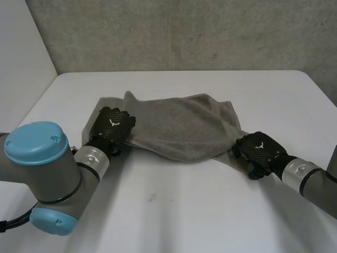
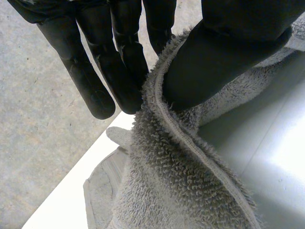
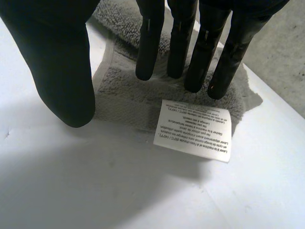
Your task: Fold the towel.
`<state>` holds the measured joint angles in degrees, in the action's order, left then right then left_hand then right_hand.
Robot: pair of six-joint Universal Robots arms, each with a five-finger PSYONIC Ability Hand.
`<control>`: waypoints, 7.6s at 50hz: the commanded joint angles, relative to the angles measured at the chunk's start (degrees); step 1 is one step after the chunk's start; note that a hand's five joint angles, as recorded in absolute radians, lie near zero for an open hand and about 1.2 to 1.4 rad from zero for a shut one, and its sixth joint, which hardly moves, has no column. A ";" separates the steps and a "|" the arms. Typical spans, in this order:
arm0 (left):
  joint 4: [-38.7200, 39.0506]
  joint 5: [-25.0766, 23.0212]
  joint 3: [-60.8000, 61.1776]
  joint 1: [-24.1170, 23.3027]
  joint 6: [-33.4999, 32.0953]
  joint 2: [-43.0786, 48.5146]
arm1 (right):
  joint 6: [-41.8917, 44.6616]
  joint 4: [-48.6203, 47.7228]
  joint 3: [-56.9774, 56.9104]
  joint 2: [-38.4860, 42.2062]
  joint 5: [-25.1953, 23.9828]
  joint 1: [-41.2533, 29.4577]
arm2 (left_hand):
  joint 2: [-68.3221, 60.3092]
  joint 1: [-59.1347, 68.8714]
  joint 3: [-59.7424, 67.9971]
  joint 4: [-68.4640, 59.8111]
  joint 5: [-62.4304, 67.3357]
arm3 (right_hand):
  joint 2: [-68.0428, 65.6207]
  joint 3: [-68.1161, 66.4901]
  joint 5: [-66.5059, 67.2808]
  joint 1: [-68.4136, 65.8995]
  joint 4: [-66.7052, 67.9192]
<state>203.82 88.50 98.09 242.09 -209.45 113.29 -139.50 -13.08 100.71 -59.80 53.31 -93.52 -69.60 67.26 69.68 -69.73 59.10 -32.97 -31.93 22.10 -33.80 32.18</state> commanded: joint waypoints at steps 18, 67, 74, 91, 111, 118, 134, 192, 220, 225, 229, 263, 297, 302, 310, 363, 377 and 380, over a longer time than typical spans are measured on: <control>0.09 0.00 -0.18 0.05 0.00 0.61 | -3.06 -0.10 -6.48 4.43 2.06 -0.78 | -10.40 12.74 10.32 -10.27 10.90 | -7.72 -8.77 8.60 -6.90 8.52; 0.18 -0.09 -0.09 0.22 0.00 1.32 | -6.23 -0.19 -16.24 9.62 7.24 -4.83 | -10.40 12.74 10.32 -10.27 10.90 | -47.03 -48.07 47.90 -46.20 47.82; 0.18 0.00 -0.18 0.13 0.00 1.14 | -9.73 -0.19 -16.33 6.02 8.39 -4.65 | -10.40 12.74 10.32 -10.27 10.90 | -47.03 -48.07 47.90 -46.20 47.82; -4.57 0.27 1.40 -1.45 0.53 0.87 | -11.59 22.18 -21.51 -1.01 9.53 -0.80 | -7.76 10.10 7.67 -7.62 8.25 | -47.03 -48.07 47.90 -46.20 47.82; -4.22 0.97 1.66 -0.04 0.53 5.10 | -12.64 27.49 -20.02 -5.15 8.91 3.17 | 34.32 -31.98 -34.40 34.45 -33.83 | -47.03 -48.07 47.90 -46.20 47.82; -4.57 0.97 3.07 1.89 0.53 2.47 | -12.56 24.25 -19.32 -5.41 9.09 6.50 | 41.22 -38.88 -41.30 41.36 -40.73 | -47.03 -48.07 47.90 -46.20 47.82; -11.58 1.41 3.25 5.05 1.32 -1.49 | -12.29 23.10 -18.27 -5.24 9.00 7.13 | 51.66 -49.31 -51.74 51.79 -51.16 | -47.03 -48.07 47.90 -46.20 47.82; -8.00 -2.37 3.51 12.09 0.97 4.92 | -11.41 20.11 -15.45 -3.83 9.00 6.69 | 11.11 -8.77 -11.19 11.24 -10.61 | -47.03 -48.07 47.90 -46.20 47.82; -16.43 -2.37 5.88 12.26 1.06 -13.80 | -1.31 35.76 -18.79 -11.74 8.74 8.80 | -10.40 12.74 10.32 -10.27 10.90 | -47.03 -48.07 47.90 -46.20 47.82; -23.91 -2.46 5.35 13.58 1.15 -18.63 | 7.48 44.28 -20.02 -14.20 9.00 11.52 | -10.40 12.74 10.32 -10.27 10.90 | -47.03 -48.07 47.90 -46.20 47.82; -29.87 -3.25 4.92 14.11 1.23 -23.10 | 13.27 51.38 -20.29 -18.31 8.13 13.27 | -10.40 12.74 10.32 -10.27 10.90 | -47.03 -48.07 47.90 -46.20 47.82; -19.16 -5.89 -5.28 16.74 2.82 0.70 | 8.80 30.66 -25.12 2.68 17.79 4.49 | -10.40 12.74 10.32 -10.27 10.90 | -47.03 -48.07 47.90 -46.20 47.82; -8.70 -3.42 -14.26 15.07 7.91 12.93 | -3.49 18.41 -38.04 12.53 22.01 -1.84 | -10.40 12.74 10.32 -10.27 10.90 | -11.12 -12.17 11.99 -10.29 11.92; -8.70 -3.51 -11.35 13.76 8.09 10.29 | -8.85 26.33 -38.13 11.47 20.08 1.23 | -10.40 12.74 10.32 -10.27 10.90 | -9.91 -10.96 10.79 -9.08 10.71; -8.79 -3.60 -7.22 11.39 8.00 6.16 | -11.68 28.81 -38.92 12.43 17.88 4.57 | -10.40 12.74 10.32 -10.27 10.90 | -9.58 -10.63 10.45 -8.75 10.37; -8.70 -3.43 -4.40 10.15 7.74 3.60 | -13.61 28.73 -33.82 12.70 15.06 6.69 | -10.40 12.74 10.32 -10.27 10.90 | -46.98 -48.03 47.85 -46.15 47.77; -8.70 -3.51 -4.31 10.68 7.65 2.55 | -13.35 22.49 -32.33 8.04 15.07 6.07 | -10.40 12.74 10.32 -10.27 10.90 | -47.03 -48.07 47.90 -46.20 47.82; -8.70 -3.51 -4.14 10.68 7.65 2.55 | -13.17 22.22 -32.42 8.30 15.24 5.90 | -10.40 12.74 10.32 -10.27 10.90 | -36.26 -37.31 37.13 -35.43 37.06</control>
<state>195.12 85.00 93.94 252.59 -201.79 115.84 -152.90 11.02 68.26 -51.15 68.40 -87.20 -69.79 66.95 69.51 -69.73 58.75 -66.83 -68.04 52.65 -59.10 68.52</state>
